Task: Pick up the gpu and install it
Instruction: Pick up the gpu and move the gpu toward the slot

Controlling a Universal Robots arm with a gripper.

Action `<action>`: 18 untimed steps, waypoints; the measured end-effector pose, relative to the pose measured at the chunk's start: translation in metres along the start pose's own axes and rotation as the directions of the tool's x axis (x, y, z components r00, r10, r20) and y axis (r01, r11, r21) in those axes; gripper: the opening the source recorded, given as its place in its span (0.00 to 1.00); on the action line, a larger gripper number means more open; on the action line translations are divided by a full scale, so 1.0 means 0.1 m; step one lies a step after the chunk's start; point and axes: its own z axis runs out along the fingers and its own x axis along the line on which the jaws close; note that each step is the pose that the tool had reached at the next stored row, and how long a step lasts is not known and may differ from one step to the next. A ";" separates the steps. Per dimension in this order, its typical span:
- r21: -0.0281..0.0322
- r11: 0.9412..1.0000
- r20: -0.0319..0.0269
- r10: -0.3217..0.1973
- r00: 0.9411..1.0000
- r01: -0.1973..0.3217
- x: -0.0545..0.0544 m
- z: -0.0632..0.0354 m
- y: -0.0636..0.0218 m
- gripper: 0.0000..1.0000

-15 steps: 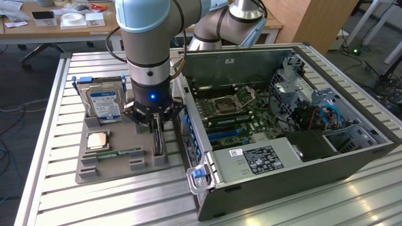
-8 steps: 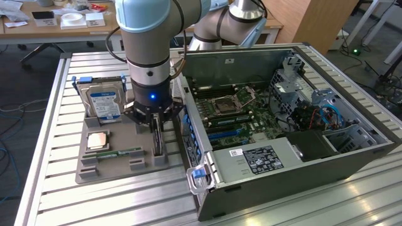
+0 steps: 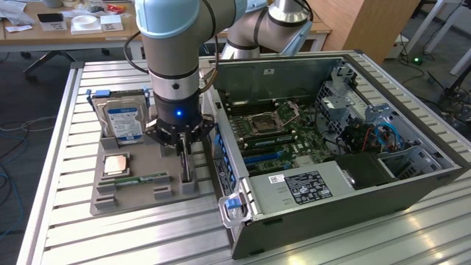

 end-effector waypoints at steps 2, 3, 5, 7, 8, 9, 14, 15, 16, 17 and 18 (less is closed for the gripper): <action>0.000 1.000 0.000 0.000 1.000 0.000 0.00 0.000 0.000 0.27; 0.000 1.000 0.000 0.000 1.000 0.000 0.00 0.000 0.000 0.27; 0.000 1.000 0.000 0.000 1.000 0.000 0.00 0.000 0.000 0.27; 0.000 1.000 0.000 -0.010 1.000 0.010 0.00 0.000 0.000 0.27; 0.000 1.000 -0.001 -0.021 1.000 0.021 0.00 0.000 0.000 0.27; -0.001 1.000 -0.001 -0.029 1.000 0.029 0.00 0.000 0.000 0.27; -0.001 0.999 -0.001 -0.032 0.999 0.032 0.00 0.000 0.000 0.27; -0.001 0.999 -0.001 -0.032 0.999 0.032 0.00 0.000 0.000 0.27; -0.001 0.999 -0.001 -0.032 0.999 0.032 0.00 -0.007 0.000 0.27; -0.001 0.999 -0.001 -0.032 0.999 0.032 0.00 -0.028 0.001 0.27; -0.001 0.999 -0.001 -0.032 0.999 0.032 0.00 -0.056 0.002 0.27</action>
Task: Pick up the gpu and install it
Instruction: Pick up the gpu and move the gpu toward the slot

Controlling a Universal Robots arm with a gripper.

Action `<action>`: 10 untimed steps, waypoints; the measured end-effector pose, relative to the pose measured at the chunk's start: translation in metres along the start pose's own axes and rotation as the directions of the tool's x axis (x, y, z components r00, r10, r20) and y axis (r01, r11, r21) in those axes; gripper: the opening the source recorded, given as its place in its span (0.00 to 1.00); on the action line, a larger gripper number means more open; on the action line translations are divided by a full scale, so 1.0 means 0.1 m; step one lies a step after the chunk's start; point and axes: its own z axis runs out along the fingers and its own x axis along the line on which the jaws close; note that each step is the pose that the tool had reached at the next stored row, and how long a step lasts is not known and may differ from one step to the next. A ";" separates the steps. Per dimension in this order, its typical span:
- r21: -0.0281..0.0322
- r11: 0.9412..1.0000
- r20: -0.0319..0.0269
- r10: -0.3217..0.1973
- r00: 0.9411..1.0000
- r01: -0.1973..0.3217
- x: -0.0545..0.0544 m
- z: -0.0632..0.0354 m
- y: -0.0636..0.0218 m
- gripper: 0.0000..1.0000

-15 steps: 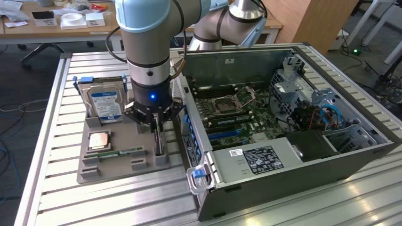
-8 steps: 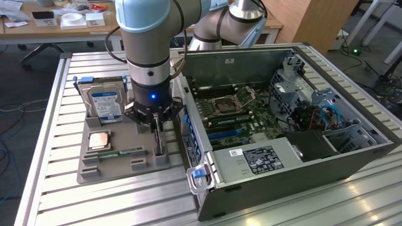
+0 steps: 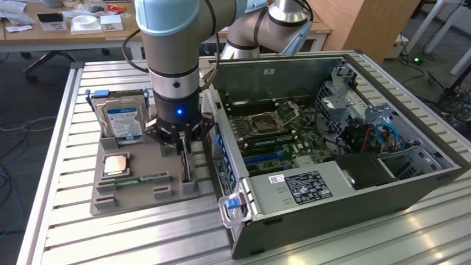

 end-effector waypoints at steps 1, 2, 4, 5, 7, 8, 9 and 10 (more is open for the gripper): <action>0.000 1.000 0.000 0.000 1.000 0.000 0.00 -0.030 0.002 0.27; 0.000 1.000 0.000 0.000 1.000 0.000 0.00 -0.065 0.003 0.27; 0.000 1.000 0.000 0.000 1.000 0.000 0.00 -0.149 0.007 0.27; 0.000 1.000 0.000 0.000 1.000 0.000 0.00 -0.195 0.009 0.27; 0.000 1.000 0.000 0.000 1.000 0.000 -0.01 -0.284 0.013 0.27; 0.000 1.000 0.000 0.000 1.000 0.000 -0.01 -0.329 0.015 0.27; 0.000 1.000 0.000 0.000 1.000 0.000 -0.01 -0.375 0.017 0.27; 0.000 1.000 0.000 0.000 1.000 0.000 -0.01 -0.420 0.019 0.27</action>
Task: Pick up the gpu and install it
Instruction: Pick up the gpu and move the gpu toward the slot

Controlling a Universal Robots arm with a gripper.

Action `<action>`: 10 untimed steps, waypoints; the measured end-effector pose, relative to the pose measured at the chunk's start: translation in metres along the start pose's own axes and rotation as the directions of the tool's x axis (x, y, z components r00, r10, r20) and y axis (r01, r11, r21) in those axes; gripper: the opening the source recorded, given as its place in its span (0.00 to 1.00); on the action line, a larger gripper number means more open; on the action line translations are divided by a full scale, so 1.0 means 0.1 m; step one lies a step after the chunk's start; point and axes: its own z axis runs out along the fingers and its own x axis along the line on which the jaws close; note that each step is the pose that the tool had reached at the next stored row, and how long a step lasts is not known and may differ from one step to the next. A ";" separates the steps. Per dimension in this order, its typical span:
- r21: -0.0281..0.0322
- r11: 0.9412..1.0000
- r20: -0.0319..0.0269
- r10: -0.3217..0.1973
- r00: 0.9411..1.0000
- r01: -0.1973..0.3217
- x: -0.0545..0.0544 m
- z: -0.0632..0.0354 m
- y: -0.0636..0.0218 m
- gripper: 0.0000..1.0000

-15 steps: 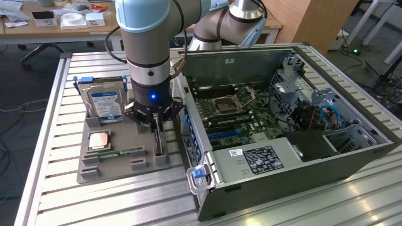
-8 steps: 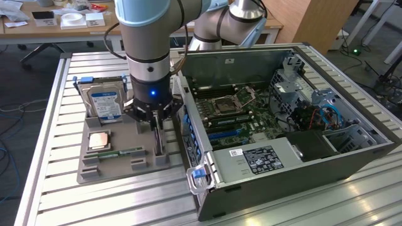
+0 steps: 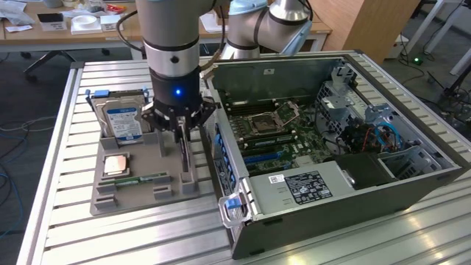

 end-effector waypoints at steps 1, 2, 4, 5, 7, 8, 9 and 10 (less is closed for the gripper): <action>0.000 1.000 0.000 0.000 1.000 0.000 0.00 -0.044 0.002 0.27; 0.000 1.000 0.000 0.000 1.000 0.000 0.00 -0.089 0.004 0.27; 0.000 1.000 0.000 0.000 1.000 0.000 0.00 -0.182 0.008 0.27; 0.000 1.000 0.000 0.000 1.000 0.000 -0.01 -0.229 0.010 0.27; -0.001 1.000 0.000 0.000 1.000 0.000 -0.01 -0.318 0.014 0.27; -0.001 1.000 0.000 0.000 1.000 0.000 -0.01 -0.363 0.016 0.27; -0.001 1.000 0.000 0.000 1.000 0.000 -0.01 -0.408 0.018 0.27; -0.001 1.000 0.000 0.000 1.000 0.000 -0.01 -0.455 0.020 0.27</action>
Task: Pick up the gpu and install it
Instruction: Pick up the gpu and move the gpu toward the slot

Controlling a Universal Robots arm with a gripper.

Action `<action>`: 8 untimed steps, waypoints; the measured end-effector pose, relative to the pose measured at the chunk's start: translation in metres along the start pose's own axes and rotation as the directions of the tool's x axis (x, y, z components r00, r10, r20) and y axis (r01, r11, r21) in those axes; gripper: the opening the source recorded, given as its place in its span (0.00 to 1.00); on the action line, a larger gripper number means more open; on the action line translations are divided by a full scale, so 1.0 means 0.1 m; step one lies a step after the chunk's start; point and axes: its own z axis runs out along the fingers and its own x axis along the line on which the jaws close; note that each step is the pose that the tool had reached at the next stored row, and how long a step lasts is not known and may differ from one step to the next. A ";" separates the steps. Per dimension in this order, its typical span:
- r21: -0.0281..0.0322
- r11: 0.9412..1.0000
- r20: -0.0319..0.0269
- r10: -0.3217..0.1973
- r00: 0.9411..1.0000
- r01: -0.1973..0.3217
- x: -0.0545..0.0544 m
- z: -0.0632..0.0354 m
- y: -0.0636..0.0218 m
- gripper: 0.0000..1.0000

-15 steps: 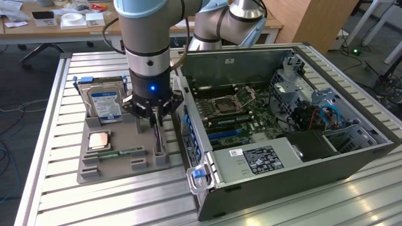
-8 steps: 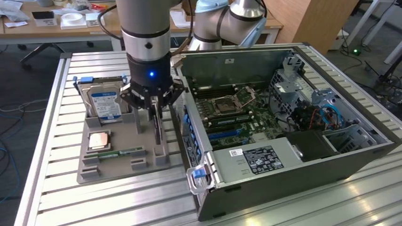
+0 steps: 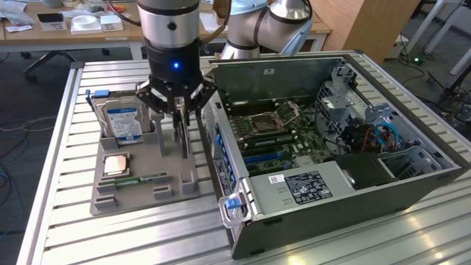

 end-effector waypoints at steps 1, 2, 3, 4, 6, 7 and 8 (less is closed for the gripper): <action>0.000 1.000 0.000 0.000 1.000 0.000 0.00 -0.045 0.002 0.27; 0.000 1.000 0.000 0.000 1.000 0.000 0.00 -0.090 0.004 0.27; 0.000 1.000 0.000 0.000 1.000 0.000 0.00 -0.135 0.006 0.27; 0.000 1.000 0.000 0.000 1.000 0.000 0.00 -0.180 0.008 0.27; 0.000 1.000 0.000 0.000 1.000 0.000 -0.01 -0.269 0.012 0.27; 0.000 1.000 0.000 0.000 1.000 0.000 -0.01 -0.316 0.014 0.27; 0.000 1.000 0.000 0.000 1.000 0.000 -0.01 -0.363 0.016 0.27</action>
